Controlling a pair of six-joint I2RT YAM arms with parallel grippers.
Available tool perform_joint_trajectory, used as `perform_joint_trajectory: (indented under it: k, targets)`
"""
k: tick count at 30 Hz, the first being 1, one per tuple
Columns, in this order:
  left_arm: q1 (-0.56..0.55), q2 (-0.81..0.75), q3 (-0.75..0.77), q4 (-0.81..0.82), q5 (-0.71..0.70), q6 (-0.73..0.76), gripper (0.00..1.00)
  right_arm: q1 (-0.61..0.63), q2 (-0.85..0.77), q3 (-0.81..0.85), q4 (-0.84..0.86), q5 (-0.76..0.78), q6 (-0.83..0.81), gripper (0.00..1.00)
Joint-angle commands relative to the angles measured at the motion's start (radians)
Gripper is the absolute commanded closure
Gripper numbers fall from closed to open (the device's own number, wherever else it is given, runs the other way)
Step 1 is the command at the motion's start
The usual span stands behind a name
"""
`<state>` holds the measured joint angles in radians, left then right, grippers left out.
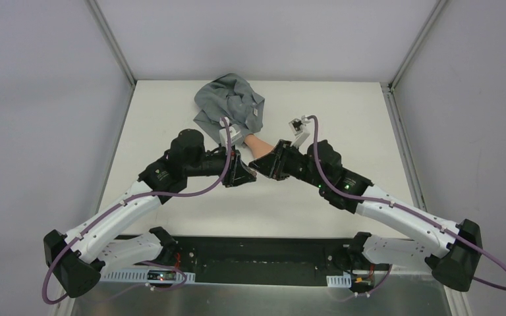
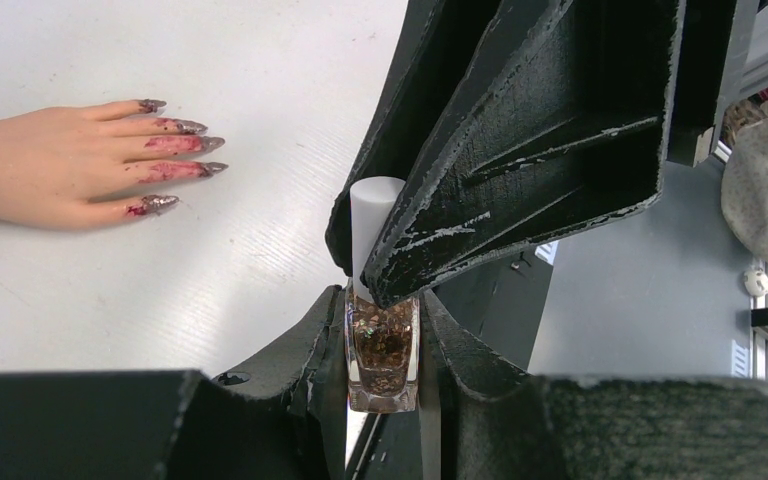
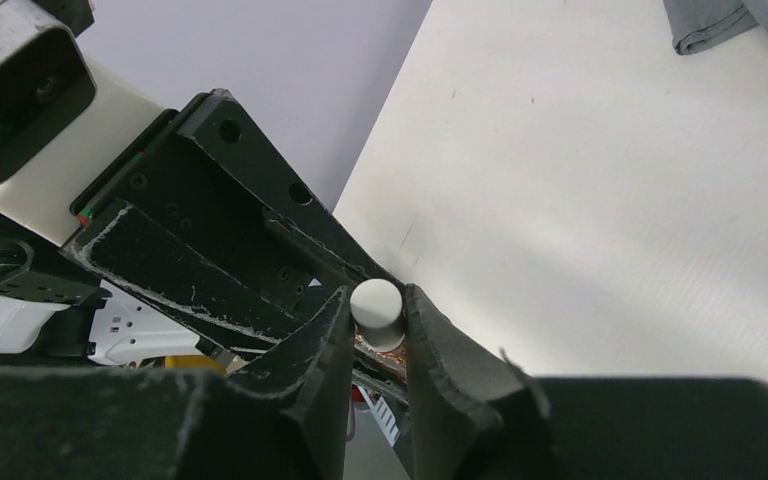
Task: Paint the nails
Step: Unscrew the nail polish bottle.
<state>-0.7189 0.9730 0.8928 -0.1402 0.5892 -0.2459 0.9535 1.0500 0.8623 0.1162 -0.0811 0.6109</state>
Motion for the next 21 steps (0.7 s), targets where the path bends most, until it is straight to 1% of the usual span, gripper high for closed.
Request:
perform_joint_trajectory:
  k: [1,2,5,6,8,11,15,18,21]
  targets:
    - [0.001,-0.008,-0.002,0.033,0.014,0.011,1.0,0.005,-0.007,0.045,0.036,0.029,-0.001,0.75]
    - [0.001,-0.007,-0.001,0.033,0.025,0.017,1.0,0.004,-0.009,0.043,0.035,0.029,-0.004,0.78]
    - [0.001,-0.007,-0.001,0.032,0.03,0.026,1.0,0.002,-0.016,0.036,0.023,0.034,-0.01,0.96]
    - [0.001,-0.007,-0.001,0.031,0.032,0.027,1.0,0.0,-0.019,0.033,0.019,0.034,-0.014,1.0]
    - [0.002,-0.007,0.003,0.032,0.051,0.029,1.0,-0.009,-0.03,0.022,0.016,0.018,-0.024,1.0]
    - [0.003,-0.003,0.01,0.032,0.11,0.032,1.0,-0.031,-0.046,0.015,0.005,-0.048,-0.064,1.0]
    - [0.005,0.0,0.019,0.032,0.204,0.045,1.0,-0.058,-0.056,0.04,-0.072,-0.138,-0.134,1.0]
    - [0.006,0.011,0.033,0.032,0.306,0.043,1.0,-0.097,-0.078,0.027,-0.075,-0.258,-0.162,1.0]
    - [0.006,0.018,0.046,0.032,0.406,0.034,1.0,-0.139,-0.091,0.014,-0.058,-0.418,-0.175,1.0]
